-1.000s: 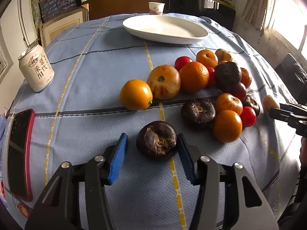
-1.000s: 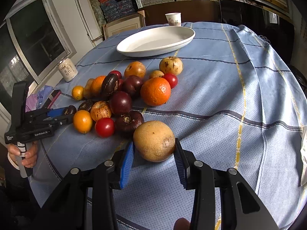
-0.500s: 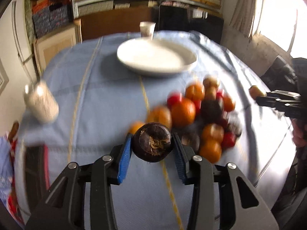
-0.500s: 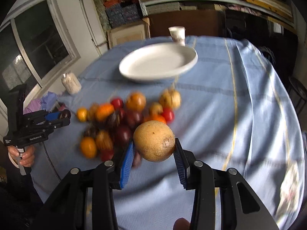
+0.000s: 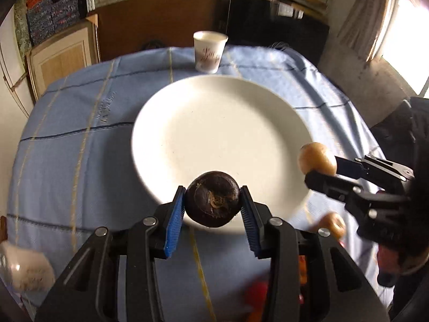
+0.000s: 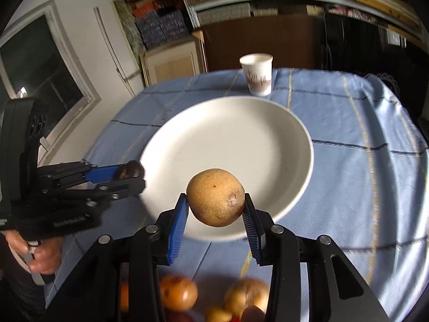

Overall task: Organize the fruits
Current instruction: 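Place the mangosteen on the white plate with the left tool while the right tool places the pear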

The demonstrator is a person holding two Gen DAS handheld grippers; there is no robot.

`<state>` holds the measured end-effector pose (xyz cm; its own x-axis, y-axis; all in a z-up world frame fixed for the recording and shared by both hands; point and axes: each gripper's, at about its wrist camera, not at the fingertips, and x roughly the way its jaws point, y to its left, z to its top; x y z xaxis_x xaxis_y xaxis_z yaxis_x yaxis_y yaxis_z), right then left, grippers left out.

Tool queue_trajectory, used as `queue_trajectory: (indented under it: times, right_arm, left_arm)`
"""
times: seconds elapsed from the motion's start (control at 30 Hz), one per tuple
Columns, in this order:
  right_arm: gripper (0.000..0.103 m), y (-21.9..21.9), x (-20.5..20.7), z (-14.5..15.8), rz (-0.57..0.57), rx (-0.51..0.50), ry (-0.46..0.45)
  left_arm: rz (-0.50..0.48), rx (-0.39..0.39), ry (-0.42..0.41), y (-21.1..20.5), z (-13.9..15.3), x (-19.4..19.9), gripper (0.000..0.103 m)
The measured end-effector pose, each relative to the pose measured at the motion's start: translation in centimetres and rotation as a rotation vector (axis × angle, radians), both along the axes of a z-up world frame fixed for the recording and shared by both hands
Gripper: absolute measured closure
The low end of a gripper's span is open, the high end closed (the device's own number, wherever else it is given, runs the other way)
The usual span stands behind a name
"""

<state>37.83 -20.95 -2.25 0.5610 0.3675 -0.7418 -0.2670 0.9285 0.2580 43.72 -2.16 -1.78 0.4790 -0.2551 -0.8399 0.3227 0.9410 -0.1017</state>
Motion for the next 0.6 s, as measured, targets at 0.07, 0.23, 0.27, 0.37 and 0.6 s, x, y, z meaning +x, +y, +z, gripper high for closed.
queue_trajectory:
  times: [0.07, 0.23, 0.27, 0.37, 0.6]
  right_arm:
    - [0.062, 0.2, 1.0, -0.9, -0.004, -0.002, 0.023]
    - [0.060, 0.5, 2.5, -2.0, -0.004, -0.007, 0.043]
    - [0.058, 0.5, 2.6, -2.1, -0.006, -0.011, 0.043]
    - [0.037, 0.0, 2.0, -1.1, -0.019, 0.003, 0.028]
    - [0.035, -2.4, -6.2, 2.1, -0.034, 0.008, -0.148]
  left_arm:
    - [0.003, 0.014, 0.019, -0.4, -1.2, 1.3, 0.063]
    - [0.015, 0.033, 0.026, -0.4, -2.7, 2.5, 0.063]
    - [0.019, 0.043, 0.026, -0.4, -2.6, 2.6, 0.063]
    - [0.062, 0.078, 0.001, 0.1, -1.6, 2.0, 0.020]
    - [0.092, 0.022, -0.155, 3.6, 2.9, -6.3, 0.007]
